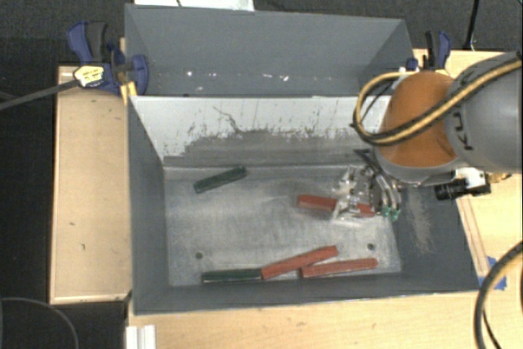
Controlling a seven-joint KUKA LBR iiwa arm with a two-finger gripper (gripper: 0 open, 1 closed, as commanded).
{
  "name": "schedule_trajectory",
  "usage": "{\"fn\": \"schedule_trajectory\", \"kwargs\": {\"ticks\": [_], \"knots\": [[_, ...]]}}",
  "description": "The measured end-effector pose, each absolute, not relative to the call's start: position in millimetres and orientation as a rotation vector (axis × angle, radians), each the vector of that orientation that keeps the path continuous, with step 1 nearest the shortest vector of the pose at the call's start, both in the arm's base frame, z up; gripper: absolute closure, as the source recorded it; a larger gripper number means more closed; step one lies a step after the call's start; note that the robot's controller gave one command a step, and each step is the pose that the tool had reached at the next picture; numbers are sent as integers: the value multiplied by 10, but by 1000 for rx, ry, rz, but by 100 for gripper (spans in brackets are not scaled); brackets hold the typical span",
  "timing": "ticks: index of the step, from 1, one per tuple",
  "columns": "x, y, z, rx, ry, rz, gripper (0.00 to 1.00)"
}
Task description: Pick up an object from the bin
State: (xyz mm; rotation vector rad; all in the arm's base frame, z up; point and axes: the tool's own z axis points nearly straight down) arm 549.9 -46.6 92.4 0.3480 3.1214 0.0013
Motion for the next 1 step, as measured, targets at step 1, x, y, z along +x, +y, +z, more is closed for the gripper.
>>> {"fn": "schedule_trajectory", "kwargs": {"ticks": [1], "knots": [[5487, -466, 1103, 346, 3126, 1, 100]]}}
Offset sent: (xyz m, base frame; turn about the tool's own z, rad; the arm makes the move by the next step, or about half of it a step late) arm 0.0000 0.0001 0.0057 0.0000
